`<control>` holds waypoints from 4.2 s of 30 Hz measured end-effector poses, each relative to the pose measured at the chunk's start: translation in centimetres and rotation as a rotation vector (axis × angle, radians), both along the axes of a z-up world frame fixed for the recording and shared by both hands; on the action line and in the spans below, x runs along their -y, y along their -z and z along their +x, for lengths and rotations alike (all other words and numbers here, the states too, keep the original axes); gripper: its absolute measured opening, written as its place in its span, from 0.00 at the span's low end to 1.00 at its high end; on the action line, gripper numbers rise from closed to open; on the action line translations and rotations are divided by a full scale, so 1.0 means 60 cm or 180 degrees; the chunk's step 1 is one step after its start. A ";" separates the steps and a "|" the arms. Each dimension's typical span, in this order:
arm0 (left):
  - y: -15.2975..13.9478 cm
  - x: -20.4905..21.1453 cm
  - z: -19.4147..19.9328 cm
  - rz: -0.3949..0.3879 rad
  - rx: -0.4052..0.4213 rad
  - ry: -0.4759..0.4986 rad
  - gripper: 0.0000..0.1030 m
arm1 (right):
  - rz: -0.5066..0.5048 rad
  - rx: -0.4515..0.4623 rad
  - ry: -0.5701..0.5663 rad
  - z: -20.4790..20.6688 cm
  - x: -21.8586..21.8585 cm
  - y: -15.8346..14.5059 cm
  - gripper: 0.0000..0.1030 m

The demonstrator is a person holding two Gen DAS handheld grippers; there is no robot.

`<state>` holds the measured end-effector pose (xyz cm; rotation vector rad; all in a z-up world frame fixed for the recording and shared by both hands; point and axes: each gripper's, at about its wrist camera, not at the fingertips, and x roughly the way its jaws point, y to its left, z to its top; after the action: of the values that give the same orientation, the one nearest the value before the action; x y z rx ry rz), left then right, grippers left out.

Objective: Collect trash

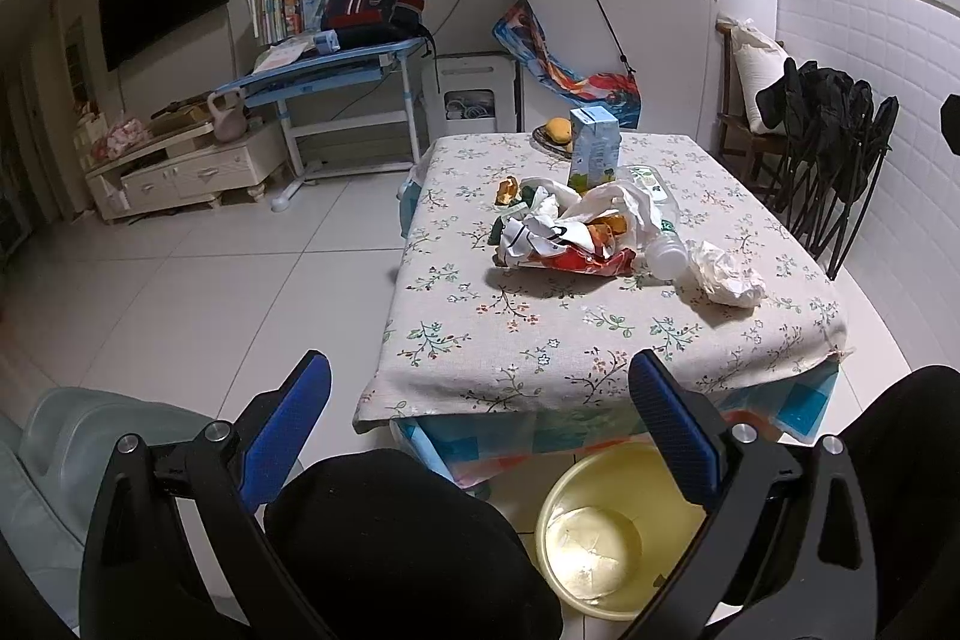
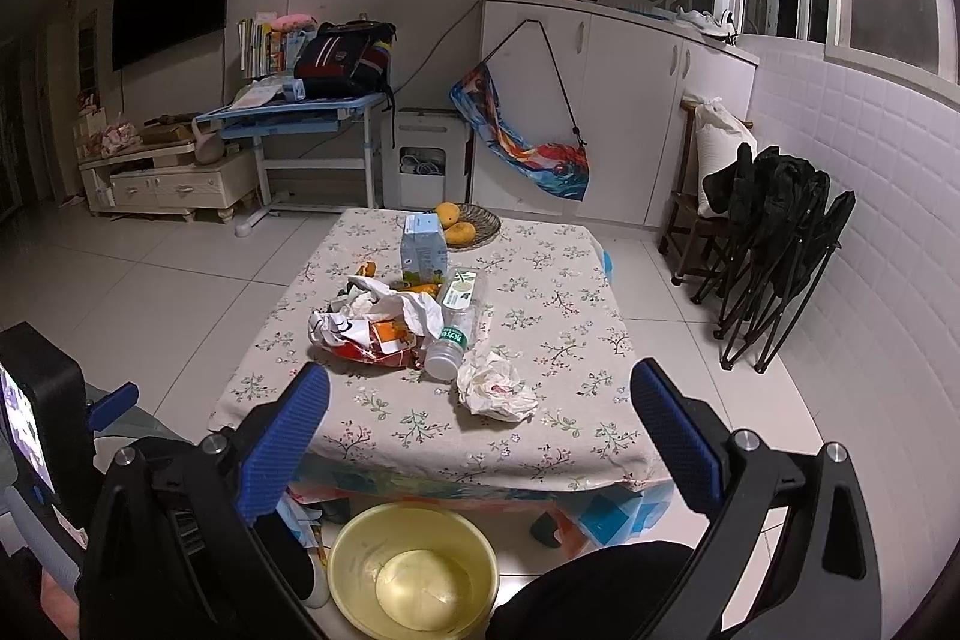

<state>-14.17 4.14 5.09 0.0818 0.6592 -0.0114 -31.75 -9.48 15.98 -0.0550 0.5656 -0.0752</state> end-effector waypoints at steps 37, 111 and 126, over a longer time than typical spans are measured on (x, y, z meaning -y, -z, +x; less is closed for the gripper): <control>0.005 0.005 0.003 -0.0051 0.0004 0.0017 0.93 | 0.0062 -0.0064 -0.0093 -0.002 0.004 -0.015 0.94; 0.209 0.010 0.401 -0.1983 -0.1223 -0.0574 0.68 | 0.0576 -0.1068 -0.0489 0.252 0.123 0.228 0.90; 0.148 -0.008 0.336 -0.1837 -0.0727 -0.0204 0.20 | 0.0756 -0.1137 -0.0508 0.249 0.138 0.241 0.49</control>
<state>5.99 4.64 -3.82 -0.5031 0.8642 -0.1499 -16.83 -17.78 1.50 0.1202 0.9211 0.1608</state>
